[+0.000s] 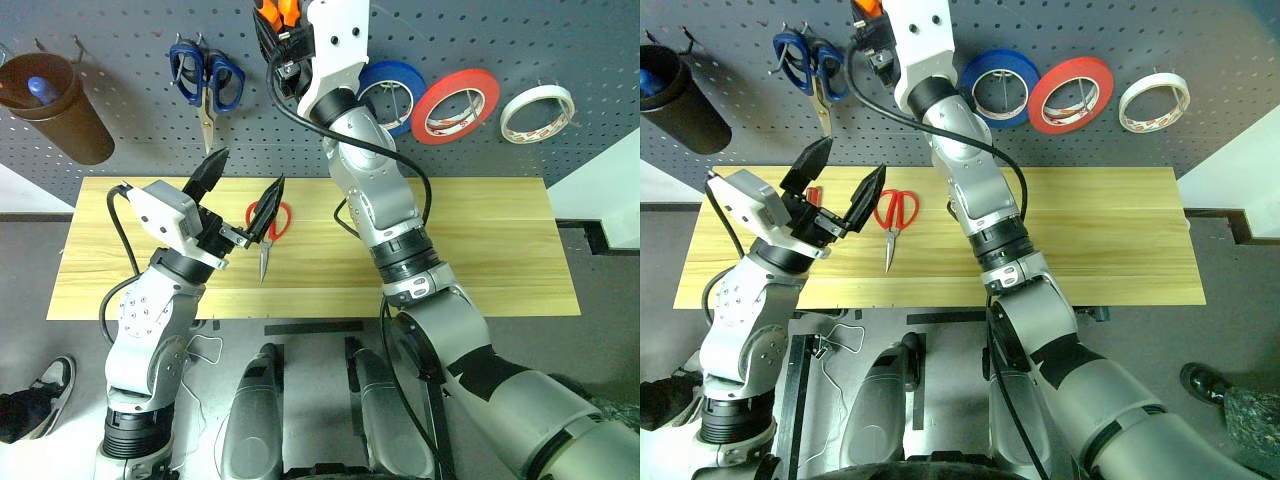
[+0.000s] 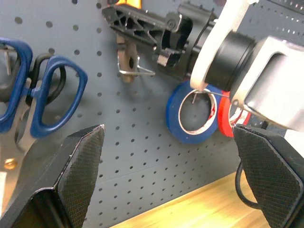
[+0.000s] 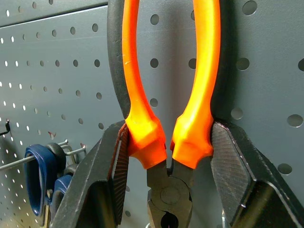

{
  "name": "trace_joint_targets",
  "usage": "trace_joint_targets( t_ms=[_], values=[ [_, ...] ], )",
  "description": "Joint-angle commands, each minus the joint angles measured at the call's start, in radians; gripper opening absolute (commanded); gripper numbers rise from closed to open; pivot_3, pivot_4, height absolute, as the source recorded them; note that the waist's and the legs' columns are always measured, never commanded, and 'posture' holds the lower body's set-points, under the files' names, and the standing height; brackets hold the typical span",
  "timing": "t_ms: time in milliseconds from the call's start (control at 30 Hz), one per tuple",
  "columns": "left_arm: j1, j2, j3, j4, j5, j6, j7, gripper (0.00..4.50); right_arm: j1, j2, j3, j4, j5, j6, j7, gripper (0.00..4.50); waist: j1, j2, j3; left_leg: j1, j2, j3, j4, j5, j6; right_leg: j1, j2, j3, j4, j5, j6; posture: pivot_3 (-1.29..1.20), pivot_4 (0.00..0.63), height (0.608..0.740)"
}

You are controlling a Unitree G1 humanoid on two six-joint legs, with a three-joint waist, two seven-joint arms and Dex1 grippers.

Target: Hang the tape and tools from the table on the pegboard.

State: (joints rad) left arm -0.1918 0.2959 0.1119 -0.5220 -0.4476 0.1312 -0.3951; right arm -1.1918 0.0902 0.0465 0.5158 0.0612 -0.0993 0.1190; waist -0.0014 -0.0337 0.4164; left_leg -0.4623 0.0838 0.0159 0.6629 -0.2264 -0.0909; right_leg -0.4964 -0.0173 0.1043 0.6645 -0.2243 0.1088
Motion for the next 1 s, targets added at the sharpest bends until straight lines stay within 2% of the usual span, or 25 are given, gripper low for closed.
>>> trace_joint_targets(
  t_ms=[33, 167, 233, 267, 433, 567, 833, 1000],
  values=[
    [0.031, 0.004, 0.010, -0.055, -0.012, 0.001, 0.004, 4.50, -0.037, -0.004, -0.022, -0.015, 0.005, -0.024, -0.006, 2.10, -0.004, 0.000, 0.000, 0.000, 0.000, 0.000, 0.000, 0.000, 0.000, 0.000, 0.000, 0.000, 0.000, 0.000, 0.000, 0.12, 0.439, 0.721],
    [0.025, 0.001, 0.007, -0.051, -0.011, 0.003, 0.007, 4.50, -0.031, 0.000, -0.022, -0.014, 0.013, -0.006, 0.000, 2.10, -0.008, 0.000, 0.000, 0.000, 0.000, 0.000, 0.000, 0.000, 0.001, 0.000, 0.000, 0.000, 0.000, 0.000, 0.000, 0.11, 0.432, 0.721],
    [0.019, 0.000, 0.007, -0.044, -0.010, 0.000, 0.006, 4.50, -0.033, 0.003, -0.025, -0.011, 0.021, -0.001, 0.006, 2.80, -0.009, 0.000, 0.000, 0.000, 0.000, 0.000, 0.000, 0.001, 0.001, 0.000, 0.000, 0.000, 0.000, 0.000, 0.000, 0.11, 0.429, 0.721],
    [0.017, 0.000, 0.008, -0.041, -0.009, -0.002, 0.006, 4.50, -0.035, 0.003, -0.027, -0.010, 0.024, 0.000, 0.007, 2.92, -0.009, 0.000, 0.000, 0.000, 0.000, 0.000, 0.000, 0.001, 0.001, 0.000, 0.000, 0.000, 0.000, 0.000, 0.000, 0.11, 0.428, 0.721],
    [0.017, -0.004, 0.006, -0.037, -0.005, -0.009, 0.004, 4.50, -0.040, 0.002, -0.032, -0.004, 0.022, 0.001, 0.009, 4.47, -0.008, 0.000, 0.000, 0.000, 0.000, -0.001, 0.000, 0.002, 0.002, 0.000, 0.000, 0.000, 0.000, 0.000, 0.000, 0.11, 0.420, 0.721],
    [0.014, -0.007, 0.004, -0.031, -0.003, -0.015, 0.003, 4.50, -0.042, 0.001, -0.027, -0.007, 0.016, 0.002, 0.010, 4.49, -0.009, 0.000, 0.000, 0.000, 0.000, -0.001, 0.000, 0.004, 0.003, 0.001, 0.000, 0.000, -0.001, -0.001, -0.005, 0.11, 0.415, 0.721],
    [-0.012, -0.005, -0.005, 0.012, 0.012, -0.051, -0.026, 4.50, -0.016, 0.002, -0.015, -0.045, 0.005, 0.016, 0.010, 4.49, -0.009, 0.000, 0.000, 0.000, 0.000, -0.001, 0.000, 0.004, 0.003, 0.001, 0.000, 0.000, -0.001, 0.000, -0.003, 0.12, 0.370, 0.721],
    [-0.075, 0.003, 0.012, 0.070, 0.016, -0.081, -0.043, 4.50, 0.036, 0.000, 0.001, -0.137, 0.000, 0.055, 0.019, 4.49, -0.008, -0.001, -0.001, -0.001, 0.000, -0.001, 0.000, 0.004, 0.003, 0.001, 0.000, 0.000, -0.001, 0.001, -0.002, 0.12, 0.353, 0.721]
  ],
)
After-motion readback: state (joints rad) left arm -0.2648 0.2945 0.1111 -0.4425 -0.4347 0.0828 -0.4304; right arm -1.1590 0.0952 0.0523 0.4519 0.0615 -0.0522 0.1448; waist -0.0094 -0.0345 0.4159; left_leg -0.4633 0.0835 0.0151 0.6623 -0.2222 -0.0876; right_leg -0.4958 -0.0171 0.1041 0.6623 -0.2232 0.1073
